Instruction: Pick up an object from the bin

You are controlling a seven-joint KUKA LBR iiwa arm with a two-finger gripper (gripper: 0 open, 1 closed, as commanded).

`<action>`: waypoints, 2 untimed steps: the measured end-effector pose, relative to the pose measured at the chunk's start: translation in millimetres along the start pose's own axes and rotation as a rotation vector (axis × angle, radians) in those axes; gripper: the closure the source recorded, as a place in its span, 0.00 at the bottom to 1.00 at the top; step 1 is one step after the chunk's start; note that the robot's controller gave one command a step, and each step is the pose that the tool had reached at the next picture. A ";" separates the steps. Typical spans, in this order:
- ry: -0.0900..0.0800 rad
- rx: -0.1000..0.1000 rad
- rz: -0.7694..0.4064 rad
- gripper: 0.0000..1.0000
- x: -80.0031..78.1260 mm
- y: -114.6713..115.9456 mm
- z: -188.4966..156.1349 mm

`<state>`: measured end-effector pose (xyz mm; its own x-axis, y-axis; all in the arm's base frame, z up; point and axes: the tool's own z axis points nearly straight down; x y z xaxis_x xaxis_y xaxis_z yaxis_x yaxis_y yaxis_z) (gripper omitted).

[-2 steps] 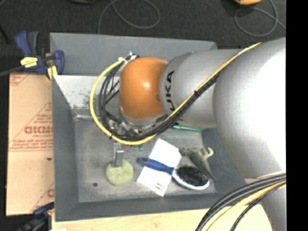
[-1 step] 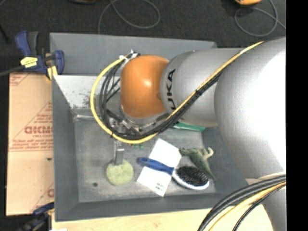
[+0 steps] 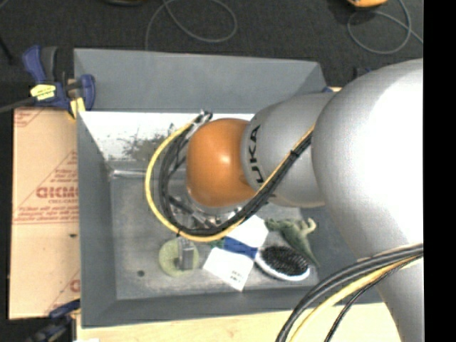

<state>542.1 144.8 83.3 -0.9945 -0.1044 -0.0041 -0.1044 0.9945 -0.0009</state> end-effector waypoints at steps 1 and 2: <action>0.002 0.000 -0.038 0.00 9.9 -0.6 -1.9; 0.000 -0.003 0.119 0.00 8.5 -28.8 -16.0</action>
Offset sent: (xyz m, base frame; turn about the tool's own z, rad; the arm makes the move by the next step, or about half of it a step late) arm -0.0057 -0.0314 0.0167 0.1214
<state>536.7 115.2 99.3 -0.9999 0.0148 -0.0044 0.0148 0.9999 0.0026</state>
